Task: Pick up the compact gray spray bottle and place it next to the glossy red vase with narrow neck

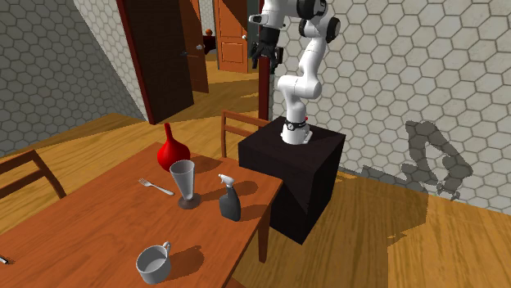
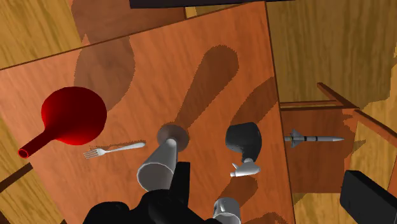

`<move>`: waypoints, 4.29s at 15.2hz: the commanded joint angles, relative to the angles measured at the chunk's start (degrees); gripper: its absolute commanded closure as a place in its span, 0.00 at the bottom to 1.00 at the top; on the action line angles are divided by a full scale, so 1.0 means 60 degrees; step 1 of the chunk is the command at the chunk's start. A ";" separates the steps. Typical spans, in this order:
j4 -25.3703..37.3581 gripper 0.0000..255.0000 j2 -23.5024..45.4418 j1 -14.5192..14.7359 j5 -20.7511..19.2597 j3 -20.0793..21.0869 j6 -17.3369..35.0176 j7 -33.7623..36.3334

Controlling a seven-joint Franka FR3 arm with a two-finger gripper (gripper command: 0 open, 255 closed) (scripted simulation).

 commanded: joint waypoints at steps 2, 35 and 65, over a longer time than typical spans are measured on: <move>0.0015 0.00 0.0320 -0.0070 0.0102 0.0035 0.0164 0.0265; 0.4129 0.00 1.1780 -0.1434 0.4551 -0.0184 0.3793 0.6033; 0.5686 1.00 1.4958 -0.1699 0.6119 0.0111 0.4781 0.6789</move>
